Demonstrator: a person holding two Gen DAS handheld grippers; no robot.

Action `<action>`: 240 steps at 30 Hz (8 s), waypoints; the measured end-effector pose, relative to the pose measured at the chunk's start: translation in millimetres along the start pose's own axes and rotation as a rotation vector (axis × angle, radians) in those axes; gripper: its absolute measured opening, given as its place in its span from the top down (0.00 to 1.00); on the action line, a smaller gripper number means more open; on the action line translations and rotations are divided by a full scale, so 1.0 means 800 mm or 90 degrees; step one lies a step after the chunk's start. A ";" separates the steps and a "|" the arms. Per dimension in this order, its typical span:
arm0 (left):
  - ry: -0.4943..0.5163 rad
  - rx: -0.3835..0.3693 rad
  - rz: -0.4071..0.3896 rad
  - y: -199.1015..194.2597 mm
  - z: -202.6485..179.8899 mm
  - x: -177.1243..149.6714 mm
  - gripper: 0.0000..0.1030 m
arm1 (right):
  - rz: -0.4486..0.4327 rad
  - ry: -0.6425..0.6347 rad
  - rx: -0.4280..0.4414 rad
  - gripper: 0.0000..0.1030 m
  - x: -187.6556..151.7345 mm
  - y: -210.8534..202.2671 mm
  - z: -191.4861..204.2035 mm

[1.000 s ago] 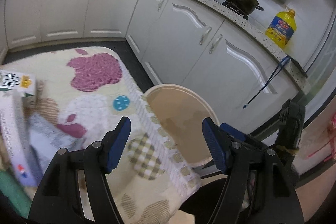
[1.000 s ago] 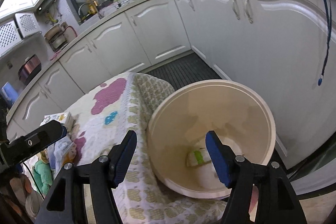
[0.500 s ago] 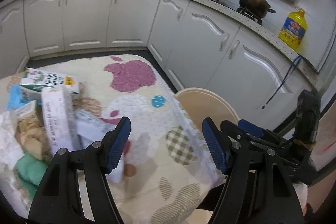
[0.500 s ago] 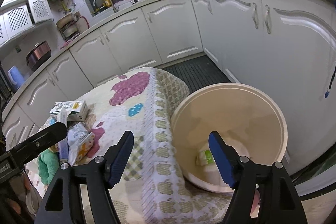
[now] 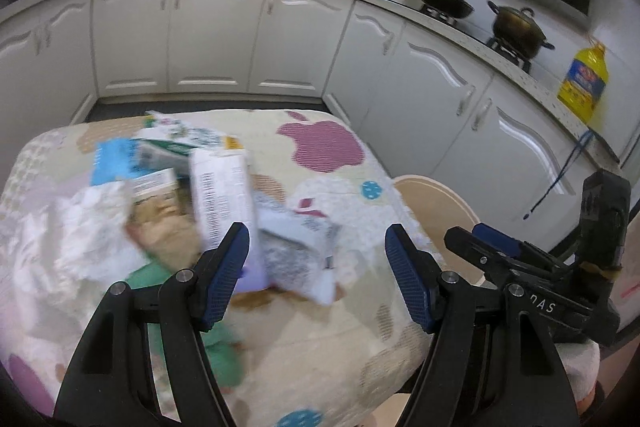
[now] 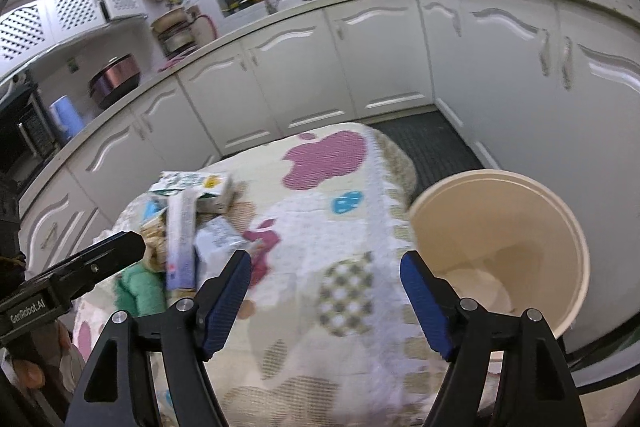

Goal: Collect trash
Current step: 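Move both tools back over the trash on the table, then grasp the white medicine box with the right gripper while the left gripper grasps crumpled tissue, then carry box and tissue over the bucket and open both grippers to drop them, then move both tools back over the remaining trash on the table, then grasp the printed snack bag with the right gripper while the left gripper grasps the foam block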

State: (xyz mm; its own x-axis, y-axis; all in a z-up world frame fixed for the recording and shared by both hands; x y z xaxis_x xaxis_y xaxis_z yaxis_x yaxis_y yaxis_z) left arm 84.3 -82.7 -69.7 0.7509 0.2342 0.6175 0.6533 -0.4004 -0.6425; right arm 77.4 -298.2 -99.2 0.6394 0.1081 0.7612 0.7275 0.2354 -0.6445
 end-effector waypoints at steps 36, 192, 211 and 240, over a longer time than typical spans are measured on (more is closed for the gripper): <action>0.028 0.099 0.094 -0.014 0.205 0.070 0.31 | 0.093 -0.074 0.196 0.27 0.075 0.156 0.137; 0.061 0.005 0.000 0.038 -0.053 -0.005 0.44 | -0.029 -0.038 -0.022 0.40 0.018 -0.003 -0.009; -0.078 0.104 -0.032 -0.068 0.133 0.020 0.43 | -0.004 -0.083 0.068 0.38 0.028 0.028 0.061; -0.204 0.173 0.013 -0.024 0.261 0.016 0.50 | 0.107 0.066 0.217 0.52 0.005 0.161 0.085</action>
State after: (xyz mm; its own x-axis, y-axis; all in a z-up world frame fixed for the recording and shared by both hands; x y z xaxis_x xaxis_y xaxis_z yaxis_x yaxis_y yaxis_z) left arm 101.4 112.8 -143.6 0.7280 0.5092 0.4590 0.6076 -0.1691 -0.7761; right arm 156.5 -201.9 -174.2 0.7770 0.0781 0.6246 0.4975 0.5317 -0.6854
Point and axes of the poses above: each gripper's, at about its wrist camera, not at the fingertips, and y roughly the way its jaws point, z to its left, x to its top, the point moved 3 cm from there along y, roughly the way its jaws point, and after that the axes turned 15 degrees about -y, right-handed, at the moved point
